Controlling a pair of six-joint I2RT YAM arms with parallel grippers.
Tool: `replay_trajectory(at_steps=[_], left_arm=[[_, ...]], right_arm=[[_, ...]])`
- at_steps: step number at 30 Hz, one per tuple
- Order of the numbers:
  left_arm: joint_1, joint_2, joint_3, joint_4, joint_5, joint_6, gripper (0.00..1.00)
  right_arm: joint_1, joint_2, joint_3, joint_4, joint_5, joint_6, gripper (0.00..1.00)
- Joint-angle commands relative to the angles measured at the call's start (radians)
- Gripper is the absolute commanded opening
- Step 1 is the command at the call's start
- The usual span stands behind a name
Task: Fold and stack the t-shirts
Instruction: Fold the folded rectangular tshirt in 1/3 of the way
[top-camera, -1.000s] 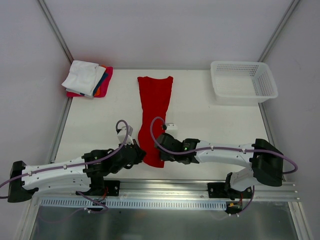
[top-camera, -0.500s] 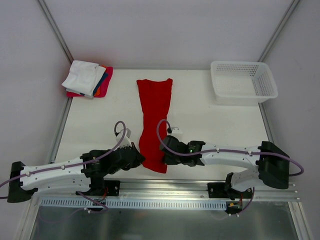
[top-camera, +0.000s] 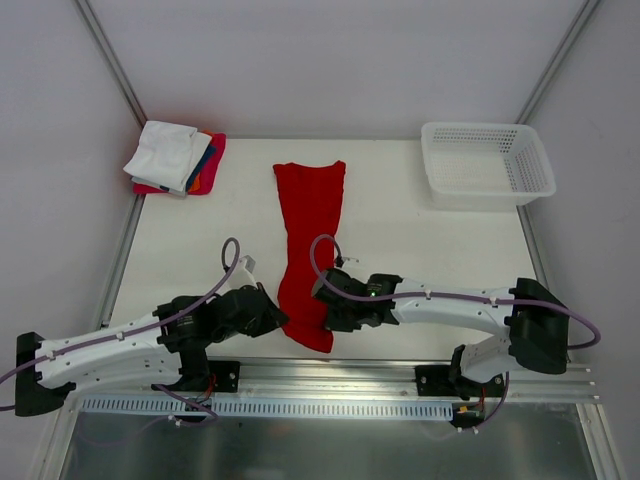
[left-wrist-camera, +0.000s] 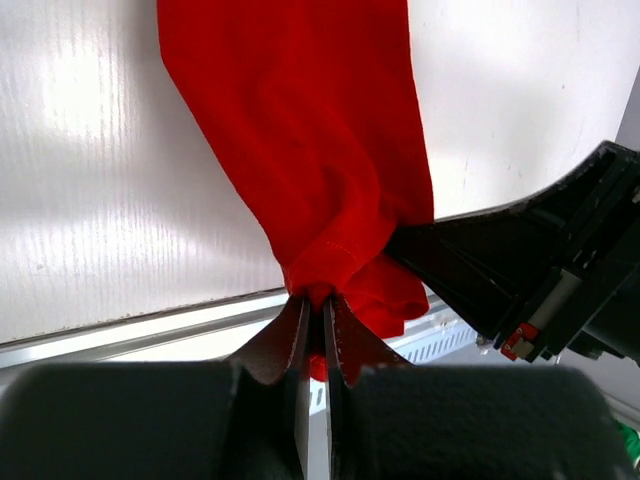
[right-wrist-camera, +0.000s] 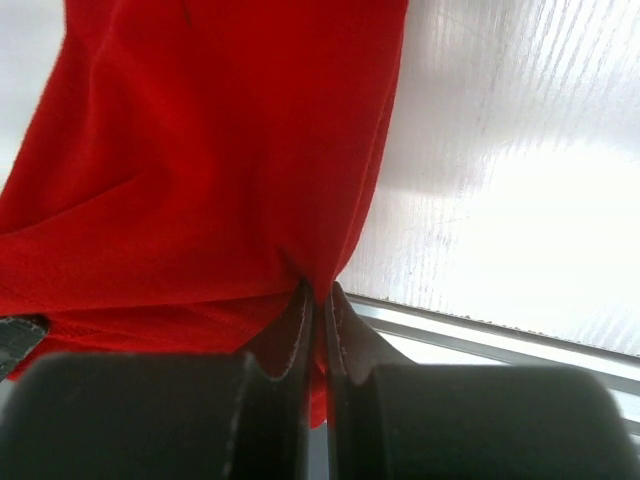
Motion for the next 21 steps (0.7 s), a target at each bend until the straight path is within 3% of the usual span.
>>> replay_trajectory(at_steps=[1,9,21], left_arm=[[0.053,-0.026,0.060,-0.052,-0.028,0.064,0.00],[0.089,0.058,0.150,-0.049,-0.152,0.176,0.00],[0.156,0.219,0.165,0.031,-0.252,0.225,0.00]], right_arm=[[-0.009,-0.020,0.042,-0.196,0.062,-0.026,0.01],[-0.095,-0.025,0.122,-0.230,0.142,-0.132,0.01],[-0.191,0.143,0.197,-0.210,0.153,-0.237,0.01]])
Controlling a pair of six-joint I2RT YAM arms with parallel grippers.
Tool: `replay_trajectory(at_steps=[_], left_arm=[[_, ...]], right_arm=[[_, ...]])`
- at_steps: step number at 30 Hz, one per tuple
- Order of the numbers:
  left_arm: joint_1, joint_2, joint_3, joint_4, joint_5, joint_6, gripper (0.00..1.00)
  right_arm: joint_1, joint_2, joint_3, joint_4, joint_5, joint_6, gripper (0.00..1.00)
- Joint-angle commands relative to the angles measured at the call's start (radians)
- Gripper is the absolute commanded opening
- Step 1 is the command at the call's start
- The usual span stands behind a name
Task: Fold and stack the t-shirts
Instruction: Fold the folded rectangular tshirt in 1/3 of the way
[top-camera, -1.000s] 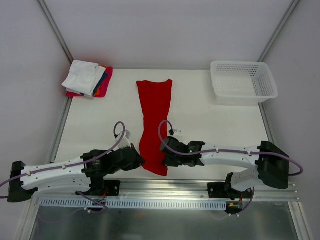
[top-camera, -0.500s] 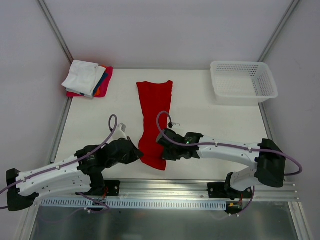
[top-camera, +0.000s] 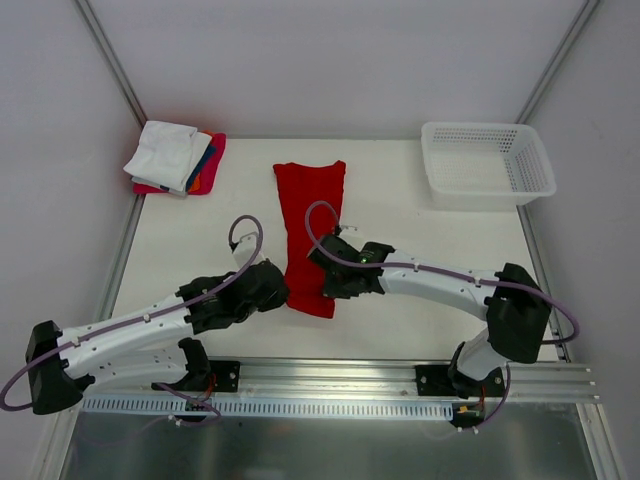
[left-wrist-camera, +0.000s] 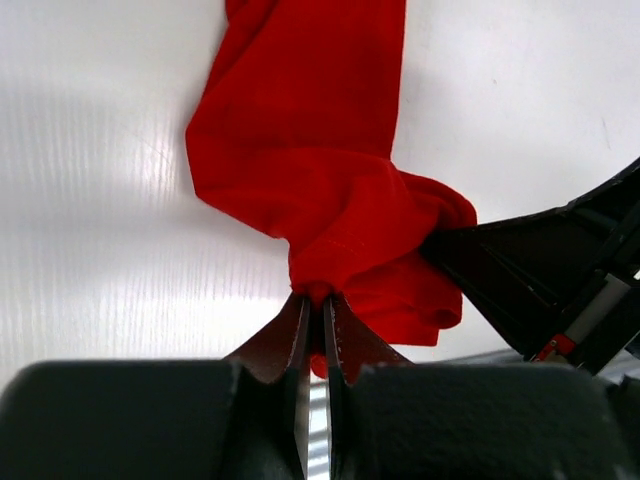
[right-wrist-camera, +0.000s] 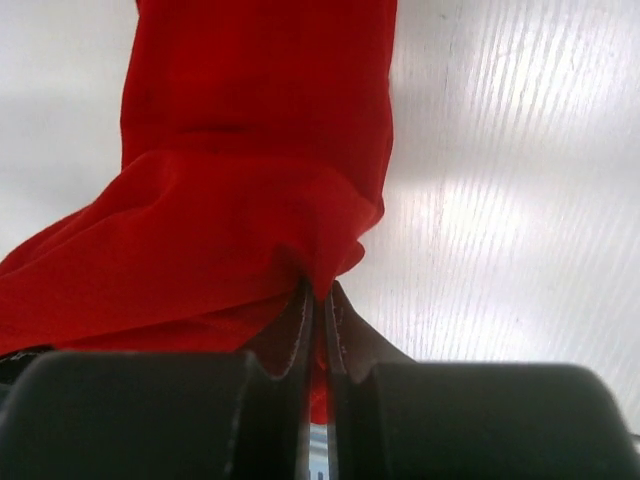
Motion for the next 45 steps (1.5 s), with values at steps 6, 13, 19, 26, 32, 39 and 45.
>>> replay_trajectory(at_steps=[6,13,19,26,32,39,45], left_arm=[[0.091,0.118,0.032,0.115,-0.162,0.161,0.00],[0.137,0.186,0.026,0.218,-0.141,0.208,0.00],[0.159,0.246,0.029,0.261,-0.135,0.228,0.00],[0.174,0.318,0.004,0.329,-0.133,0.220,0.00],[0.174,0.397,-0.006,0.409,-0.161,0.200,0.00],[0.174,0.442,0.027,0.435,-0.191,0.212,0.00],[0.174,0.395,0.041,0.435,-0.224,0.240,0.00]], right_arm=[[-0.096,0.145,0.092,-0.109,0.088,-0.142,0.01],[-0.145,0.194,0.170,-0.109,0.091,-0.205,0.00],[-0.171,0.220,0.193,-0.109,0.091,-0.236,0.00],[-0.188,0.265,0.183,-0.073,0.072,-0.248,0.01],[-0.208,0.325,0.184,-0.007,0.079,-0.271,0.01],[-0.237,0.375,0.265,0.007,0.056,-0.314,0.01],[-0.257,0.388,0.357,-0.048,0.050,-0.350,0.00]])
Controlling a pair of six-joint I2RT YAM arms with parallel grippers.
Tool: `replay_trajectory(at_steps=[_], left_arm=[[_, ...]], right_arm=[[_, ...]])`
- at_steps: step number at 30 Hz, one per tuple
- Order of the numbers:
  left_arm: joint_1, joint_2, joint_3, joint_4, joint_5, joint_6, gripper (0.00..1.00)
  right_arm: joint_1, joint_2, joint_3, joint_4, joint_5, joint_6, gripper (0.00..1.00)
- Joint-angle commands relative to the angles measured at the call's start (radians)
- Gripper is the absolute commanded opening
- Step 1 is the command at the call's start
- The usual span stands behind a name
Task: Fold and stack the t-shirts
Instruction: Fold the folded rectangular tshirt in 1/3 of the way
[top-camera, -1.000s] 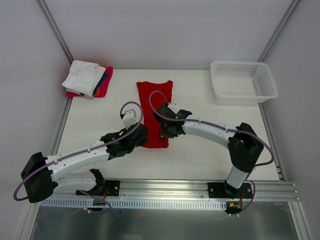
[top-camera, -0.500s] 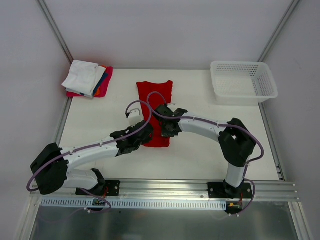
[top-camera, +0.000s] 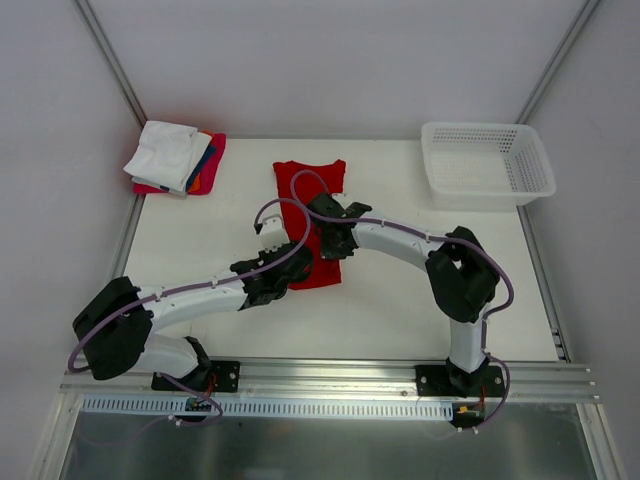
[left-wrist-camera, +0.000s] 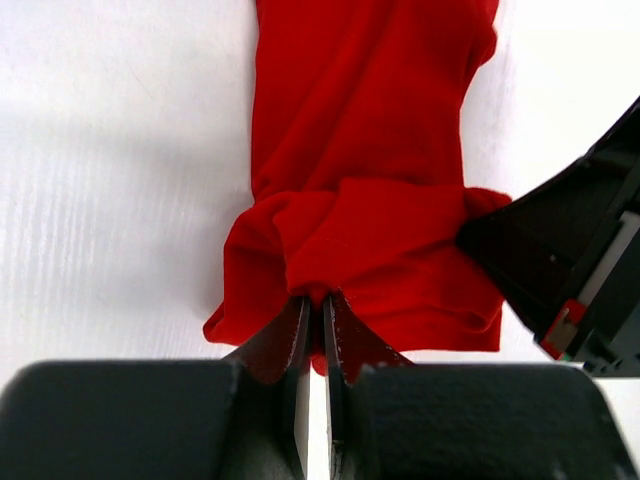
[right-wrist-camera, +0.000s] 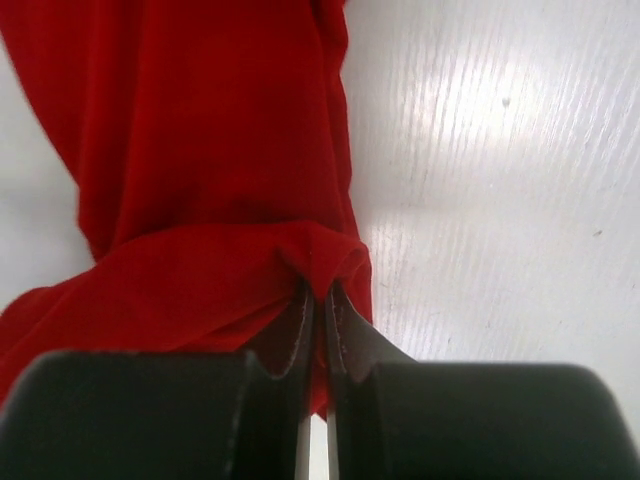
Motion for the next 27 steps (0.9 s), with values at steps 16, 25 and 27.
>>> replay_trajectory(at_steps=[16,25,27], left_arm=[[0.096,0.032,0.028,0.127,-0.110,0.125,0.00],[0.174,0.152,0.043,0.238,0.016,0.200,0.52],[0.185,0.161,0.035,0.265,0.057,0.209,0.99]], right_arm=[[-0.075,0.111,0.220,-0.118,0.064,-0.088,0.00],[-0.137,0.166,0.269,-0.117,0.063,-0.111,0.01],[-0.141,0.166,0.266,-0.117,0.063,-0.114,0.25]])
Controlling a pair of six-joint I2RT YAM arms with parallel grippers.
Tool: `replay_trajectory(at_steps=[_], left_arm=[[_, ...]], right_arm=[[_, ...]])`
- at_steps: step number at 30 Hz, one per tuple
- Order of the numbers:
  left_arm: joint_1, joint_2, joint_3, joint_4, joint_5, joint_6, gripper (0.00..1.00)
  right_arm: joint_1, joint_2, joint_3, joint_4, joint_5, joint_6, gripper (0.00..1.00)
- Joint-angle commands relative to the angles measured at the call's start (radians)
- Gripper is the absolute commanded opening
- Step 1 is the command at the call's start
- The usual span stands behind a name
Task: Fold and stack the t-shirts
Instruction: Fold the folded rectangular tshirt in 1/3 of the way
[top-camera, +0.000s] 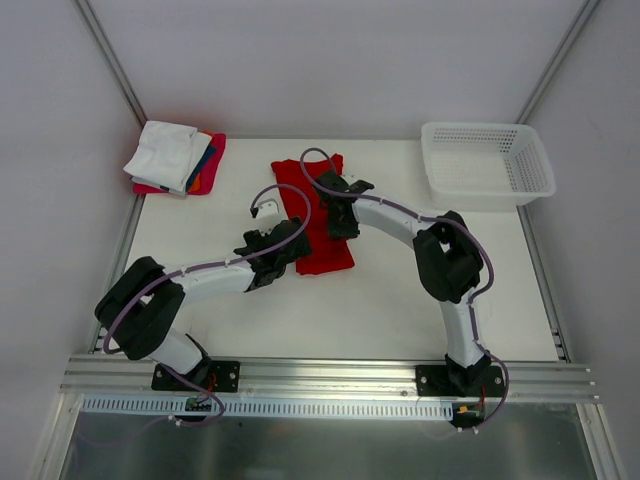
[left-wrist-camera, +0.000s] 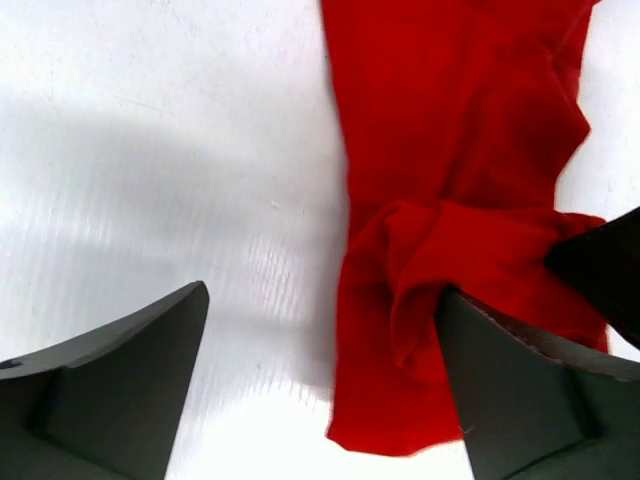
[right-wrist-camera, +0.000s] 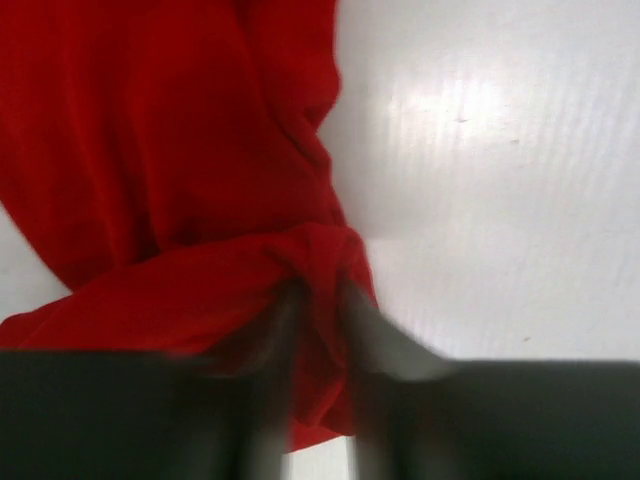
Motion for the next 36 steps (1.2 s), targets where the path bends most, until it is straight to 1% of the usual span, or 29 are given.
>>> replay_trajectory(at_steps=[1,2,3,4,9,13,15,18,19,21,22,23,24,25,26,28,29,30,31,32,33,34,35,36], left_arm=[[0.030,0.019,0.009,0.072,0.059,0.053,0.99],[0.032,0.021,0.007,0.081,0.071,0.062,0.99],[0.032,0.025,0.009,0.087,0.080,0.064,0.99],[0.032,0.027,0.007,0.085,0.082,0.064,0.99],[0.032,-0.004,-0.002,0.087,0.100,0.065,0.99],[0.029,-0.085,-0.017,0.093,0.114,0.090,0.99],[0.020,-0.128,-0.022,0.104,0.126,0.133,0.99],[-0.014,-0.238,-0.022,0.141,0.126,0.232,0.99],[-0.026,-0.307,-0.025,0.154,0.128,0.286,0.99],[-0.046,-0.381,-0.049,0.214,0.177,0.338,0.99],[-0.048,-0.457,-0.060,0.229,0.201,0.361,0.99],[-0.049,-0.499,-0.071,0.236,0.224,0.364,0.99],[-0.062,-0.639,-0.124,0.242,0.323,0.372,0.99],[-0.062,-0.640,-0.125,0.242,0.324,0.372,0.99],[-0.074,-0.704,-0.154,0.228,0.326,0.369,0.99],[-0.121,-0.757,-0.178,0.195,0.301,0.357,0.99],[-0.140,-0.799,-0.203,0.159,0.283,0.355,0.99],[-0.176,-0.818,-0.217,0.145,0.243,0.342,0.99],[-0.192,-0.838,-0.232,0.132,0.228,0.335,0.99],[-0.206,-0.856,-0.258,0.121,0.217,0.329,0.99],[-0.227,-0.895,-0.276,0.095,0.199,0.316,0.99],[-0.234,-0.928,-0.281,0.064,0.189,0.306,0.99],[-0.240,-0.961,-0.287,0.047,0.189,0.305,0.99],[-0.240,-0.961,-0.290,0.033,0.191,0.305,0.99]], right_arm=[[-0.026,0.001,0.028,-0.049,0.061,-0.038,0.38],[-0.026,0.000,0.025,-0.049,0.067,-0.035,0.71],[-0.026,-0.003,0.014,-0.048,0.070,-0.033,0.91],[-0.026,-0.012,0.005,-0.043,0.068,-0.034,0.99],[-0.023,-0.051,-0.035,-0.037,0.062,-0.024,0.99],[-0.003,-0.107,-0.081,-0.045,0.087,-0.013,0.99],[0.012,-0.149,-0.090,-0.069,0.111,-0.007,0.99],[0.043,-0.206,-0.085,-0.121,0.180,-0.001,1.00],[0.061,-0.222,-0.084,-0.132,0.209,-0.001,0.99],[0.088,-0.281,-0.085,-0.158,0.237,0.001,0.99],[0.094,-0.301,-0.087,-0.166,0.258,0.001,0.99],[0.104,-0.322,-0.090,-0.170,0.265,-0.004,0.99],[0.146,-0.401,-0.125,-0.158,0.251,-0.025,0.99],[0.146,-0.402,-0.125,-0.151,0.251,-0.025,0.99],[0.169,-0.437,-0.153,-0.140,0.242,-0.027,1.00],[0.192,-0.471,-0.194,-0.079,0.210,-0.024,1.00],[0.210,-0.483,-0.237,-0.050,0.191,-0.024,0.99],[0.218,-0.506,-0.262,-0.013,0.146,-0.030,0.96],[0.226,-0.509,-0.285,0.068,0.121,-0.031,0.93],[0.227,-0.510,-0.305,0.107,0.087,-0.036,0.89],[0.229,-0.484,-0.321,0.148,0.025,-0.038,0.78],[0.230,-0.461,-0.299,0.153,-0.026,-0.039,0.46],[0.236,-0.407,-0.279,0.135,-0.051,-0.035,0.31],[0.237,-0.384,-0.259,0.124,-0.051,-0.034,0.16]])
